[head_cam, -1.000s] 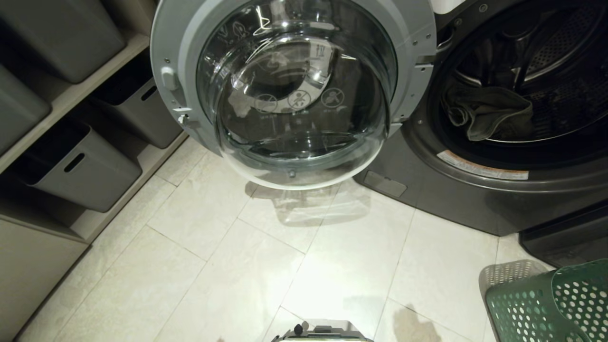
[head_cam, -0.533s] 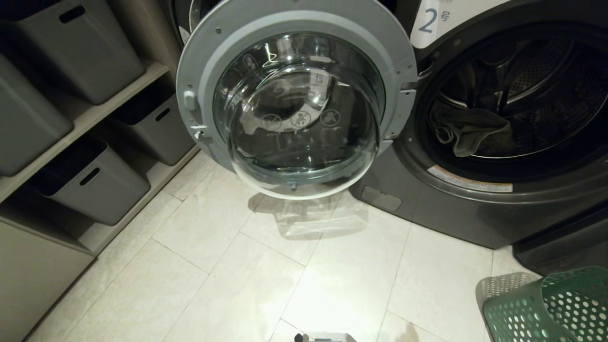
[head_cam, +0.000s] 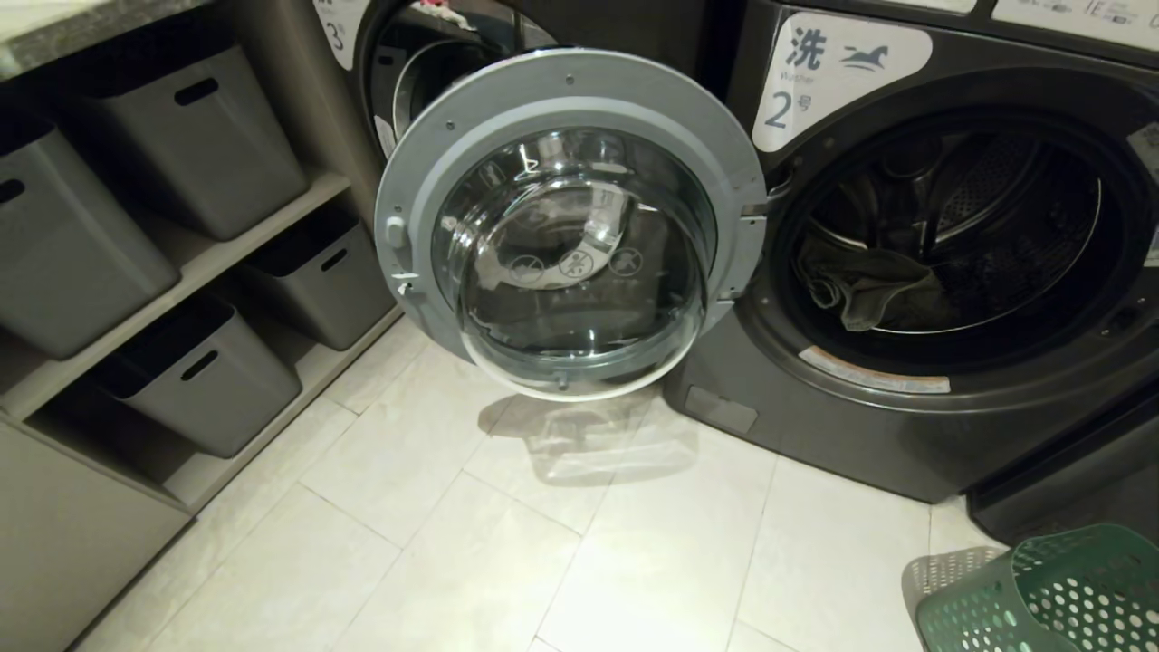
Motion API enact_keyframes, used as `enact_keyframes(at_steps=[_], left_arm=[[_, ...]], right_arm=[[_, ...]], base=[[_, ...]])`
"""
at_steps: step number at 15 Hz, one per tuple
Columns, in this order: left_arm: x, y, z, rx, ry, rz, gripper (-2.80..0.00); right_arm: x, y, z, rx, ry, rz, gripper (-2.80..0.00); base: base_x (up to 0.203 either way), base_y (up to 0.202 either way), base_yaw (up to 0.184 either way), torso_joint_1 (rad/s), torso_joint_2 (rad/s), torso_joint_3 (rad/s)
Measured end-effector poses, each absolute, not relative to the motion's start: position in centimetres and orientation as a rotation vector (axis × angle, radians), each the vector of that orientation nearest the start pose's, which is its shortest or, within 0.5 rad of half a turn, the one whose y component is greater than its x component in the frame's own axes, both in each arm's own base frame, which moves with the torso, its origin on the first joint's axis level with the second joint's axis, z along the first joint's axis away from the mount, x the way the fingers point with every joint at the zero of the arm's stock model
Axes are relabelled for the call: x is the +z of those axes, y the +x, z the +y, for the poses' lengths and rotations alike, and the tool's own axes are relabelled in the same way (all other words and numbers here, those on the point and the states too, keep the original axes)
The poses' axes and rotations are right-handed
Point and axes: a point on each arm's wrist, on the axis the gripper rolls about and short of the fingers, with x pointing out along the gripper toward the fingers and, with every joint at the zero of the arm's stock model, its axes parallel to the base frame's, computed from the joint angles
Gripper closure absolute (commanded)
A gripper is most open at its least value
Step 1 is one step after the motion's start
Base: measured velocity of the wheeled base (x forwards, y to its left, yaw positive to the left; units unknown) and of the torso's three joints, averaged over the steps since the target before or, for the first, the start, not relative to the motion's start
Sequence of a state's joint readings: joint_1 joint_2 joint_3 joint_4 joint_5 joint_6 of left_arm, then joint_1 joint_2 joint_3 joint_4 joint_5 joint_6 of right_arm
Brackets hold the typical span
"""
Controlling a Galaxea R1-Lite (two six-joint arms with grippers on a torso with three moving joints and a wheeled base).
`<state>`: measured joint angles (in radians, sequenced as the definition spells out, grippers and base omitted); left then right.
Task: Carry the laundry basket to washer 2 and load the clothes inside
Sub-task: Close the washing machine door with the left hand
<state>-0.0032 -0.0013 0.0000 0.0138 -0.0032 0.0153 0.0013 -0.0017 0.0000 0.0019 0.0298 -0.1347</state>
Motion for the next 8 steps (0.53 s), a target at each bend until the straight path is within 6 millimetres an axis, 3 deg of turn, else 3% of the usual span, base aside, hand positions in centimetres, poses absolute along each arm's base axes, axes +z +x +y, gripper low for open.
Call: enact_keyframes(at_steps=[2,8], left_arm=[[7.41,-2.29,0.0,-0.006,0.015,0.012,0.0],[7.4,-2.29,0.0,-0.006,0.015,0.012,0.0]], right_arm=[[7.52,-2.29,0.06,0.03,-0.135,-0.001,0.0],[7.52,-2.29,0.06,0.031,-0.136,-0.001,0.0]], base=[[0.001,0.003,-0.031,0.002,0.0,0.229],[-0.001,0.007,-0.144,0.002,0.0,0.207]])
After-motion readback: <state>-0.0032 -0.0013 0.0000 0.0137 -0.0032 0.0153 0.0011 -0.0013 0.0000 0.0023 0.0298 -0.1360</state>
